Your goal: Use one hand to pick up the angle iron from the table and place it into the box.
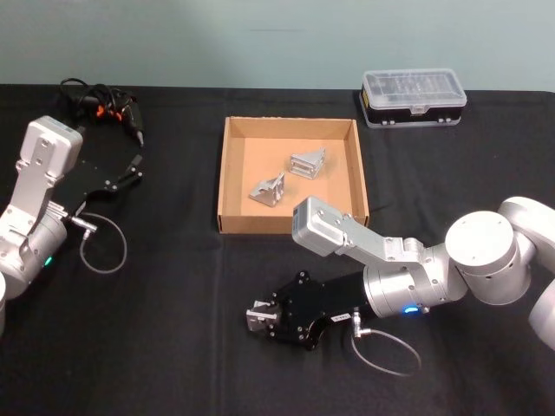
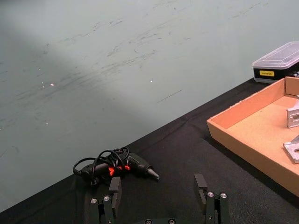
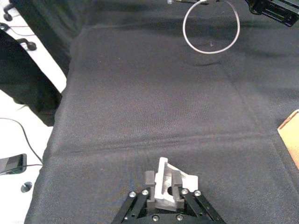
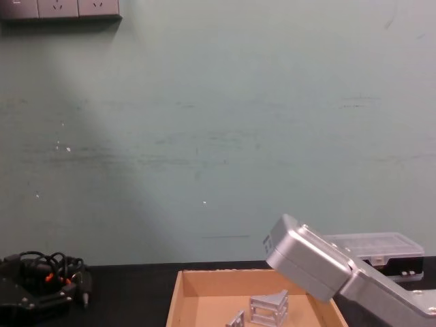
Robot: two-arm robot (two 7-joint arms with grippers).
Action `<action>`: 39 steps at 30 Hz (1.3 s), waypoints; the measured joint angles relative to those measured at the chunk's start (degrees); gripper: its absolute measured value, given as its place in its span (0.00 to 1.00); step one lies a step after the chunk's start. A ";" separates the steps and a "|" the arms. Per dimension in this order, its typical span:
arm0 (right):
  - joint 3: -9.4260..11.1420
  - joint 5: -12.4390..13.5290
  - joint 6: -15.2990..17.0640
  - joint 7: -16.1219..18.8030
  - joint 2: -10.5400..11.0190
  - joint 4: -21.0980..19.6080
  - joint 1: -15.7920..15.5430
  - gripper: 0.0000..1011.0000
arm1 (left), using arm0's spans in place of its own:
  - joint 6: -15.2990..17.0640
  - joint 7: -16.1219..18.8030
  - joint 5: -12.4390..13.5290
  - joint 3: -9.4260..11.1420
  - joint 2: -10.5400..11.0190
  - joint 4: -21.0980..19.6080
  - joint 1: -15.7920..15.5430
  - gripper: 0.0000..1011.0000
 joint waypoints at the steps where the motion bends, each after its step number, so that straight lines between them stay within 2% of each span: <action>1: 0.00 0.00 0.00 0.00 0.00 0.00 0.00 0.20 | 0.00 0.00 0.00 0.00 0.00 0.00 0.00 1.00; 6: 0.00 0.01 0.00 -0.02 0.00 -0.02 0.00 0.14 | 0.00 0.00 0.00 0.00 0.00 0.00 0.00 1.00; 18: 0.11 0.13 -0.08 -0.02 0.03 0.01 -0.01 0.13 | 0.00 0.00 0.00 0.00 0.00 0.00 0.00 1.00; 25: 2.29 2.44 -0.69 0.04 0.23 0.30 0.43 0.13 | 0.00 0.00 0.00 0.00 0.00 0.00 0.00 1.00; 32: 5.01 5.15 0.74 -0.77 0.31 0.31 2.33 0.13 | 0.00 0.00 0.00 0.00 0.00 0.00 0.00 1.00; 39: 8.13 6.19 3.29 -5.82 -0.51 2.28 4.77 0.13 | 0.00 0.00 0.00 0.00 0.00 0.00 0.00 1.00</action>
